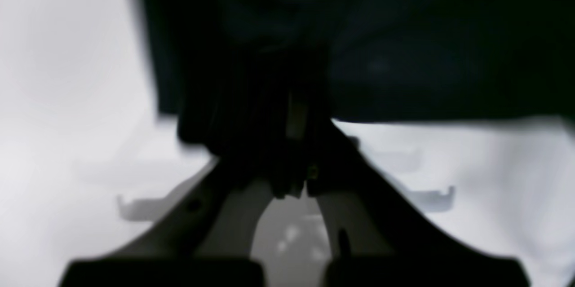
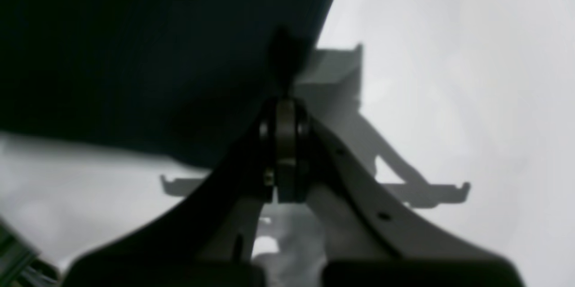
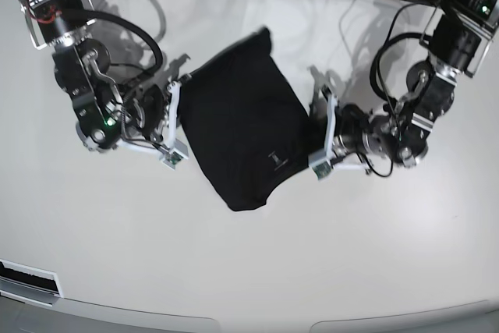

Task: Layout the t-shirt on the table in an organized manner, then fold the t-shirt properly
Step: 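Lay the folded bundle down and square it with both grippers, then release the folded shirt and withdraw both grippers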

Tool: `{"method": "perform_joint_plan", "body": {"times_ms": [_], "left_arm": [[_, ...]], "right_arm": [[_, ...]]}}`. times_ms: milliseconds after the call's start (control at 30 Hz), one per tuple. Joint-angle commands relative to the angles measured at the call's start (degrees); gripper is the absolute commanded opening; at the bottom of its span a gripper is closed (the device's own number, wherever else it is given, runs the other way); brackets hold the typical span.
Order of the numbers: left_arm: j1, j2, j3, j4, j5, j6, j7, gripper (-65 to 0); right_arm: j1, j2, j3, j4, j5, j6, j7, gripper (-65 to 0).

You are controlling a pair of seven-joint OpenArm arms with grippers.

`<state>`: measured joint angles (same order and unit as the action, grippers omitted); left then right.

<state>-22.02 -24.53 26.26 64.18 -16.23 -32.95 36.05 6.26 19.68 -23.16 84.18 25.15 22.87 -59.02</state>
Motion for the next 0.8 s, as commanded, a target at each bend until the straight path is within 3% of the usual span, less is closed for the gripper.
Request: {"method": "perform_joint_plan", "body": {"times_ms": [0, 67, 100, 200, 300, 367, 467, 600, 767], "left_arm": [[-3.0, -0.2, -0.4, 0.0, -0.5, 0.5, -0.5, -65.0], [-5.4, -0.3, -0.4, -0.6, -0.5, 0.4, 0.3, -65.0], [-6.6, -0.5, -0.4, -0.5, -0.6, 0.4, 1.2, -65.0], [-10.6, -1.4, -0.6, 0.4, -5.4, 2.4, 6.3, -65.0], [-13.3, -4.1, -2.5, 3.0, -17.5, 3.5, 11.1, -65.0], [-13.9, -5.6, -6.4, 4.2, -25.3, 1.9, 13.7, -65.0], [-13.5, -5.9, -14.9, 4.2, -33.0, -3.3, 17.8, -65.0], [-10.7, -6.0, -25.9, 4.2, -40.7, -5.5, 24.8, -65.0], [-4.5, -6.4, -34.7, 4.2, -42.4, -7.1, 28.5, -65.0]], "right_arm": [[0.6, 1.3, 0.7, 3.3, 0.5, -2.2, 0.7, -65.0], [-1.3, 2.5, 2.4, 7.9, 0.5, -7.2, 0.7, -65.0], [-2.3, 2.5, 4.0, 9.7, 0.3, -8.2, 0.8, -65.0], [-5.4, 1.2, 9.0, 11.3, 0.3, -7.6, 4.3, -65.0], [-8.8, -0.8, 11.7, 11.2, -0.7, -6.9, 8.2, -65.0], [-10.0, -2.4, 12.0, 10.8, -2.6, -7.6, 9.6, -65.0], [-9.2, -4.6, 12.0, 7.5, -3.5, -8.0, 11.1, -65.0], [-7.1, -7.7, 12.0, 0.0, -5.8, -4.7, 13.1, -65.0], [-6.8, -10.3, 12.0, -5.2, -5.5, 1.4, 12.2, -65.0]]}}
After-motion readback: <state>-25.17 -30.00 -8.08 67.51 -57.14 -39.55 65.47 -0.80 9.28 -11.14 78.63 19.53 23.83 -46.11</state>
